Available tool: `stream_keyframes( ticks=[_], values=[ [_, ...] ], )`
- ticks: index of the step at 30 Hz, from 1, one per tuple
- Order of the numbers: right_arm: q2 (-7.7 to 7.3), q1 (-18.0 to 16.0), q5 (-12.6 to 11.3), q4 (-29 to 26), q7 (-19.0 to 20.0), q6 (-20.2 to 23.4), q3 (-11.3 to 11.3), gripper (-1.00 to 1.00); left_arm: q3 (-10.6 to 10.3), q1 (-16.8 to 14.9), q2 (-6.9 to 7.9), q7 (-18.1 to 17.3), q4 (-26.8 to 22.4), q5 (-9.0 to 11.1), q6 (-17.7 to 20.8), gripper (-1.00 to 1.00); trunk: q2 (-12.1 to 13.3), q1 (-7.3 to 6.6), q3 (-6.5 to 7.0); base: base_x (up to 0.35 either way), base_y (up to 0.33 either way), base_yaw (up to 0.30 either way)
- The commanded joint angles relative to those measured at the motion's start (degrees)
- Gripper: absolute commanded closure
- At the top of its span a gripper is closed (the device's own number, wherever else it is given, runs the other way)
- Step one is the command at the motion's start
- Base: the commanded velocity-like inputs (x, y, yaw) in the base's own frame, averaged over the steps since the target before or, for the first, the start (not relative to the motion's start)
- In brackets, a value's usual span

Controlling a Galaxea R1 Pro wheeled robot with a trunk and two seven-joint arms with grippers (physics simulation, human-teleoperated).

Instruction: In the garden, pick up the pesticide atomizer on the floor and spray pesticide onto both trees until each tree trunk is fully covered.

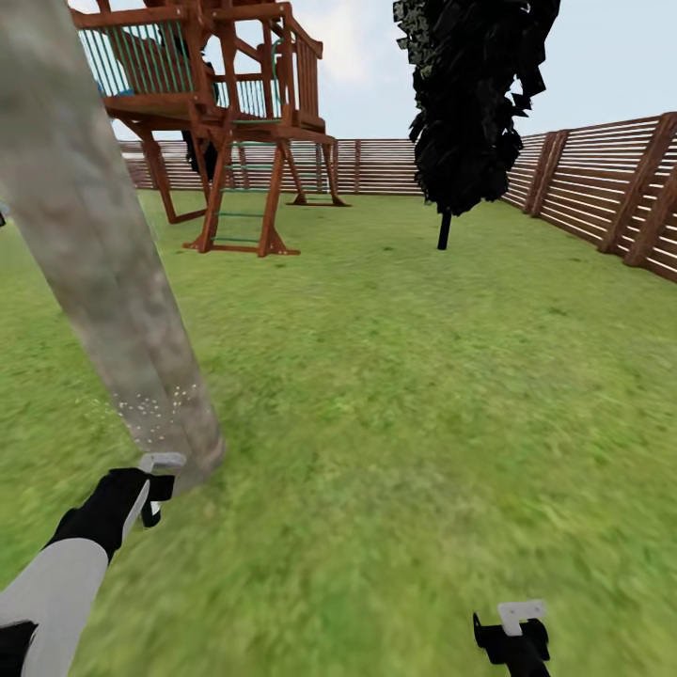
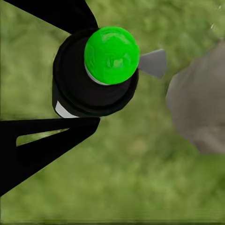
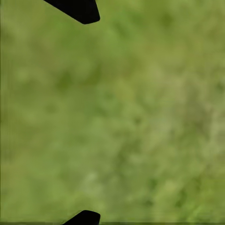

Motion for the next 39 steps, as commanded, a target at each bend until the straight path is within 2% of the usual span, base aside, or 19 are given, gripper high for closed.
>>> stream_keyframes(
  ticks=[1,3,6,7,9,12,17,23,27,29,31,32,33,39],
  values=[
    [0.01,-0.04,0.60,0.08,-0.15,-0.20,-0.43,-1.00,0.31,-0.03,0.07,-0.19,0.36,-0.56,-1.31,1.00,-0.02,0.02,-0.05,0.276,-0.158,0.001],
    [0.01,-0.04,0.60,0.02,-0.14,-0.26,-0.44,-1.00,1.42,0.04,0.30,-0.08,2.17,-0.63,-4.67,1.00,-0.02,0.02,-0.05,0.279,-0.156,0.000],
    [0.01,-0.04,0.60,0.01,-0.08,-0.27,-0.42,-1.00,2.29,0.10,0.87,-0.06,3.79,-0.69,-5.62,1.00,-0.02,0.02,-0.05,0.280,-0.156,0.000],
    [0.07,-0.04,0.60,0.01,-0.07,-0.27,-0.39,-1.00,3.61,0.63,1.95,-0.05,3.80,-0.68,-5.77,1.00,-0.02,0.02,-0.05,0.280,-0.156,0.017],
    [0.07,-0.05,0.60,0.03,-0.08,-0.26,-0.43,-1.00,6.36,1.37,3.17,-0.10,3.37,-0.65,-5.90,1.00,-0.02,0.02,-0.05,0.280,-0.156,0.150],
    [0.10,-0.04,0.60,0.08,-0.11,-0.25,-0.36,-1.00,8.78,1.78,3.55,-0.08,3.18,-0.75,-9.04,1.00,-0.02,0.02,-0.05,0.229,-0.181,0.253],
    [0.10,-0.06,0.60,0.08,-0.15,-0.27,-0.36,-1.00,8.82,1.82,3.29,-0.05,3.17,-0.94,-9.87,1.00,-0.02,0.02,-0.05,-0.025,-0.263,0.258],
    [0.17,-0.04,0.60,0.08,-0.10,-0.20,-0.35,-1.00,8.34,1.83,3.09,-0.31,3.16,-1.51,-9.16,1.00,-0.02,0.02,-0.05,-0.048,-0.272,0.025],
    [0.19,-0.04,0.60,0.08,-0.13,-0.19,-0.35,-1.00,8.51,1.90,3.20,-0.23,3.36,-5.04,-9.02,1.00,-0.02,0.02,-0.05,0.128,-0.272,0.107],
    [0.19,-0.05,0.60,0.08,-0.15,-0.19,-0.35,-1.00,8.52,1.90,3.31,-0.23,3.48,-5.25,-9.01,1.00,-0.02,0.02,-0.05,0.152,-0.266,0.264],
    [0.19,-0.04,0.60,0.08,-0.15,-0.19,-0.35,-1.00,8.56,1.90,3.37,1.22,3.56,-5.29,-9.01,1.00,-0.02,0.02,-0.05,0.154,-0.266,0.272],
    [0.15,-0.04,0.59,0.08,-0.15,-0.19,-0.35,-1.00,8.51,1.90,3.33,4.01,3.74,-5.28,-8.99,1.00,-0.02,0.02,-0.05,0.157,-0.262,0.275],
    [0.15,-0.04,0.58,0.08,-0.15,-0.22,-0.35,-1.00,8.49,1.90,3.26,5.04,3.86,-5.22,-8.95,1.00,-0.02,0.02,-0.05,0.165,-0.253,0.275],
    [0.18,-0.04,0.60,0.08,-0.15,-0.19,-0.35,-1.00,8.61,1.90,2.73,5.51,3.95,-4.79,-8.92,1.00,-0.02,0.02,-0.05,0.174,-0.246,0.118]
  ],
)
